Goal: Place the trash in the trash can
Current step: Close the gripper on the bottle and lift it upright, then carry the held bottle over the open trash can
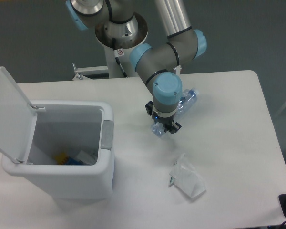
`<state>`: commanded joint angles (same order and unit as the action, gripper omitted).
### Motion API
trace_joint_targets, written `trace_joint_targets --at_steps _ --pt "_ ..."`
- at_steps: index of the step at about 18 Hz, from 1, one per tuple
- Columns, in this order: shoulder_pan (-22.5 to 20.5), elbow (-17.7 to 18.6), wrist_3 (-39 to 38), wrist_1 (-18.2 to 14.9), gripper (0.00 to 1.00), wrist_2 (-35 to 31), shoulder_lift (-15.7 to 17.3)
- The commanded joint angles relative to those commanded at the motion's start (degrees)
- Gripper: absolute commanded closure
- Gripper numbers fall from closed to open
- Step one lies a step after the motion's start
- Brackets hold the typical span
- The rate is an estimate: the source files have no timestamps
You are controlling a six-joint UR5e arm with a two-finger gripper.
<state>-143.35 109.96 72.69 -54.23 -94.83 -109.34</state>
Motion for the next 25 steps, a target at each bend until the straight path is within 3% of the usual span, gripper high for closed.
trace_joint_targets --at_steps 12,15,18,23,25 --pt "-3.1 -7.0 -2.3 -1.1 0.56 0.7 0.5" --pt "-3.3 -9.0 -8.5 -0.9 0.56 1.9 0.6" --pt "-3.7 -13.5 -17.5 -0.9 0.56 11.1 0.8" --pt "-6.1 -19.4 -25.0 -0.7 0.56 24.1 2.2" --pt "-6.5 -23.3 -31.3 -0.7 0.56 33.0 2.4"
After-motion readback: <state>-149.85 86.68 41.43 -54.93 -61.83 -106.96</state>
